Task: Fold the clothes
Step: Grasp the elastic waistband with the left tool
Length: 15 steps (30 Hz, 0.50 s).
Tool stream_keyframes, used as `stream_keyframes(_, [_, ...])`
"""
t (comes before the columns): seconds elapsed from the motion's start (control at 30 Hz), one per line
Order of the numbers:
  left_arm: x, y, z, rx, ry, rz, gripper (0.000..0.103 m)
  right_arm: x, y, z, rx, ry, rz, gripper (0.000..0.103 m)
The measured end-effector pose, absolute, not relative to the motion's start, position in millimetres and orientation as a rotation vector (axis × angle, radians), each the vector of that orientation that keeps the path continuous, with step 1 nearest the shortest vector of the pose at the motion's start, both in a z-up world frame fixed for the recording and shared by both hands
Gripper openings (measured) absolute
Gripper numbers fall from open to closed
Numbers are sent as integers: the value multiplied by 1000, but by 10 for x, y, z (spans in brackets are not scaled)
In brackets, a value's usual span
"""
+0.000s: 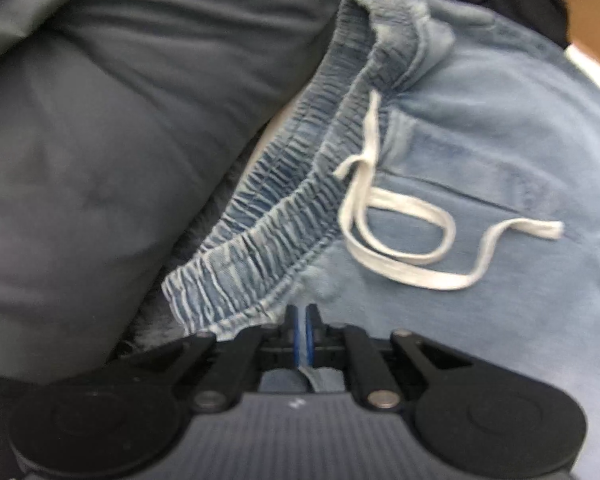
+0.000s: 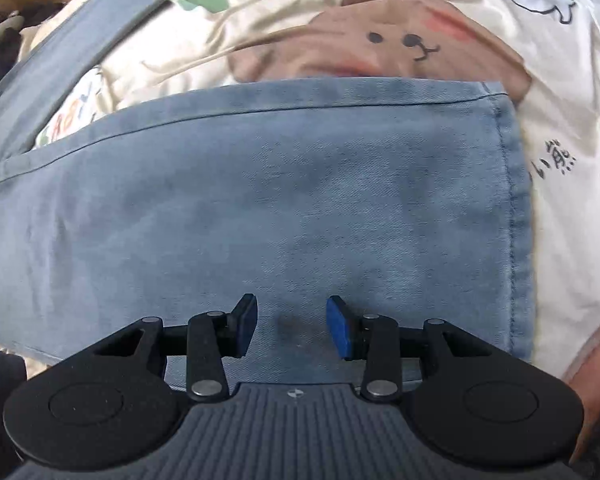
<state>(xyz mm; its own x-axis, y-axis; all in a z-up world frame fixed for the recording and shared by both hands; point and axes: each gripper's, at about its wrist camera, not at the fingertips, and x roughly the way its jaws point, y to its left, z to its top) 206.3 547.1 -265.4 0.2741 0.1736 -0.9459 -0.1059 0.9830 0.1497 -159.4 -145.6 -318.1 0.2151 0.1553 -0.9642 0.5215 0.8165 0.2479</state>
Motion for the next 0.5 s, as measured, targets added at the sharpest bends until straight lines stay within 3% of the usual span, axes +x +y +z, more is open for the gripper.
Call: stream_keyframes(0.5, [1930, 5778, -2798, 107, 1324, 289, 3, -1625, -1446, -3199, 585, 1385, -277, 45])
